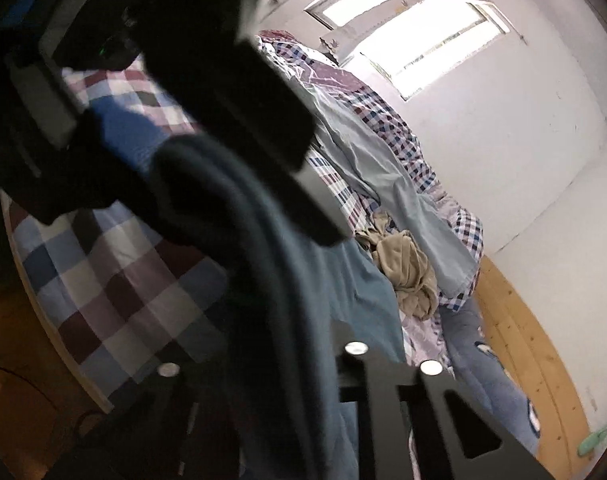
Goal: Fold clothes
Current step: 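Lift the folded teal shirt with both tools and carry it off the bed center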
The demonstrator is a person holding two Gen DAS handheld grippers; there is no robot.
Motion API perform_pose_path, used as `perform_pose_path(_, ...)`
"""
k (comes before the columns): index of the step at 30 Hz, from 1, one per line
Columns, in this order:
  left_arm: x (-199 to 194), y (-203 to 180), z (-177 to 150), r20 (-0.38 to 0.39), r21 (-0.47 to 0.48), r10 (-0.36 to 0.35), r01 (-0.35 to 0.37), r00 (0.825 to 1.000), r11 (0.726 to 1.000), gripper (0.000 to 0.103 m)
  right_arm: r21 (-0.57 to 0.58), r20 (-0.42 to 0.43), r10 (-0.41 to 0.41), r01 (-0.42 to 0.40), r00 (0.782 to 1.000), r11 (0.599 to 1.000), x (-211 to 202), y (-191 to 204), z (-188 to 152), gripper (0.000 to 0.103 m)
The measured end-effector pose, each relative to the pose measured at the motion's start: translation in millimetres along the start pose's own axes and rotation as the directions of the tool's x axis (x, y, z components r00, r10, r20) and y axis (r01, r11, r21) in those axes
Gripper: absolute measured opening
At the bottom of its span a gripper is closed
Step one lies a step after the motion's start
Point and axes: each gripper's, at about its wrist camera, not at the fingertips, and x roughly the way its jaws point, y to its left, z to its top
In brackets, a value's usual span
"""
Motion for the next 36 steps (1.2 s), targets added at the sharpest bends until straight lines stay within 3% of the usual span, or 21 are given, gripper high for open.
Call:
perform_pose_path(1,0,0,1,0.001,-0.002,-0.009,0.009,1.000,1.000,0.026,0.008,-0.003,0.008,-0.008,1.000,1.000,1,-2,0,0.008)
perform_pose_path(3,-2,-3,3,0.018,0.005,-0.025,0.025,1.000,1.000,0.077,0.032,-0.004,0.025,-0.025,1.000,0.999,0,-8,2,0.008)
perform_pose_path(5,-4,-6,6,0.040,0.019,-0.028,0.027,0.999,0.999,0.083,0.072,-0.001,0.044,-0.044,0.999,0.996,0,-16,3,0.008)
perform_pose_path(12,-13,-8,35,0.136,0.034,0.133,-0.138,0.982,0.990,0.083,0.292,0.025,0.138,-0.140,0.990,0.946,-3,-56,4,0.007)
perform_pose_path(19,9,-25,92,0.177,0.136,0.243,-0.268,0.954,0.954,0.083,0.408,0.074,0.164,-0.180,0.984,0.895,-21,-91,2,0.007)
perform_pose_path(23,30,-20,129,0.171,0.134,0.287,-0.311,0.943,0.941,0.083,0.446,0.104,0.158,-0.188,0.982,0.875,-29,-106,0,0.007)
perform_pose_path(30,60,-27,177,0.152,0.187,0.304,-0.330,0.940,0.925,0.081,0.543,0.135,0.161,-0.209,0.978,0.813,-34,-135,-11,0.007)
perform_pose_path(31,63,-28,182,0.143,0.190,0.307,-0.331,0.941,0.925,0.079,0.554,0.140,0.161,-0.212,0.977,0.805,-35,-138,-12,0.007)
perform_pose_path(34,73,-26,195,0.120,0.159,0.326,-0.342,0.938,0.926,0.055,0.568,0.145,0.156,-0.212,0.977,0.795,-38,-145,-13,0.007)
perform_pose_path(36,77,-21,202,0.107,0.133,0.322,-0.335,0.941,0.933,0.032,0.569,0.144,0.154,-0.209,0.978,0.795,-39,-147,-13,0.007)
